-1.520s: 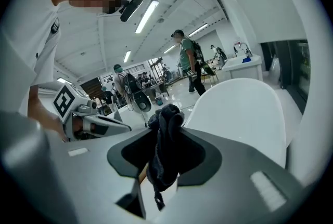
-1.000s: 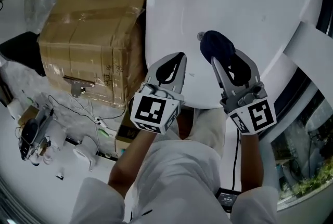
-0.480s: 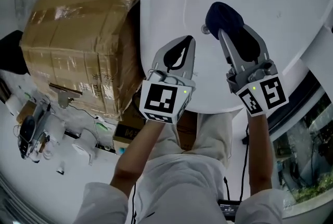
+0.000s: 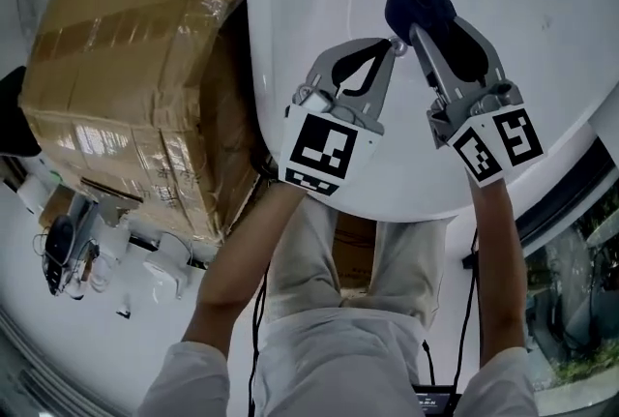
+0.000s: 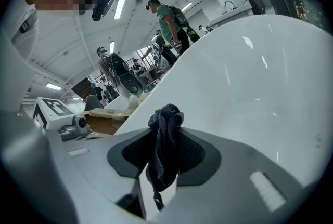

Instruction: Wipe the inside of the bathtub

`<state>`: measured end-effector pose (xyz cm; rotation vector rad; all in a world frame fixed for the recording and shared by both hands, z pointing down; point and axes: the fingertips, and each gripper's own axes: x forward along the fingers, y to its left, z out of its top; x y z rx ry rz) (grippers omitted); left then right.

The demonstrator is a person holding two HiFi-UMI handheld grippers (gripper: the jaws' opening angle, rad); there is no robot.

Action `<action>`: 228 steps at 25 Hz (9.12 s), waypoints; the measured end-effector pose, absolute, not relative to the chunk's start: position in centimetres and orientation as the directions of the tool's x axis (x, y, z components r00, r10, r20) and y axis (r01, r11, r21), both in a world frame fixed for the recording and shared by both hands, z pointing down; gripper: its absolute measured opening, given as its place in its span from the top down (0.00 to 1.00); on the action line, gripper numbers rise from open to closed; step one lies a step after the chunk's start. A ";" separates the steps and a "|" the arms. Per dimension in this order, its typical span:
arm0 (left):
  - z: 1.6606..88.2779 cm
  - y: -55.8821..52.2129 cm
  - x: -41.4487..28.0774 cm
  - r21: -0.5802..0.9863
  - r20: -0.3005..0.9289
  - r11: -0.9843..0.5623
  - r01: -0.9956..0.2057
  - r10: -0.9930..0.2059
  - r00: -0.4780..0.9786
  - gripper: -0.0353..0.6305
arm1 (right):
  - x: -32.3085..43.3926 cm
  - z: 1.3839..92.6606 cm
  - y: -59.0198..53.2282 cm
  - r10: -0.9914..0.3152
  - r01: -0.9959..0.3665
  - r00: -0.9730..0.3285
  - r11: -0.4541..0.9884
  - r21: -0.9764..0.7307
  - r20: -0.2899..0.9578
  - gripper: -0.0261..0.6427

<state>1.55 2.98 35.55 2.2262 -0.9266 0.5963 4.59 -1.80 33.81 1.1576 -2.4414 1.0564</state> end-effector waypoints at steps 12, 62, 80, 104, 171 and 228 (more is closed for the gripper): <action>43.4 1.3 1.6 0.410 0.660 -0.449 -0.794 -0.455 0.598 0.95 | 4.7 42.1 -3.9 -0.552 -0.759 -0.651 0.450 -0.472 0.521 0.78; 51.5 3.4 -1.4 0.390 0.716 -0.283 -0.876 -0.505 0.482 0.95 | -6.8 40.4 -12.5 -0.429 -0.422 -0.901 0.824 -0.379 0.069 0.78; 49.1 8.4 -1.4 0.377 0.738 -0.237 -0.895 -0.507 0.445 0.95 | -8.7 37.9 -7.8 -0.230 -0.240 -0.971 0.926 -0.290 0.070 0.78; 47.8 17.1 0.1 0.380 0.762 -0.155 -0.912 -0.506 0.403 0.95 | -10.2 37.4 2.2 -0.048 -0.068 -0.997 0.945 -0.321 0.067 0.78; 36.8 20.6 -5.9 0.336 0.796 -0.025 -0.941 -0.526 0.298 0.95 | -7.1 41.9 9.7 -0.072 -0.181 -0.977 0.774 -0.607 0.200 0.78; 42.5 14.8 -4.4 0.325 0.834 -0.041 -0.945 -0.459 0.307 0.95 | -9.1 44.9 -4.8 -0.336 -0.418 -0.904 0.822 -0.388 0.263 0.80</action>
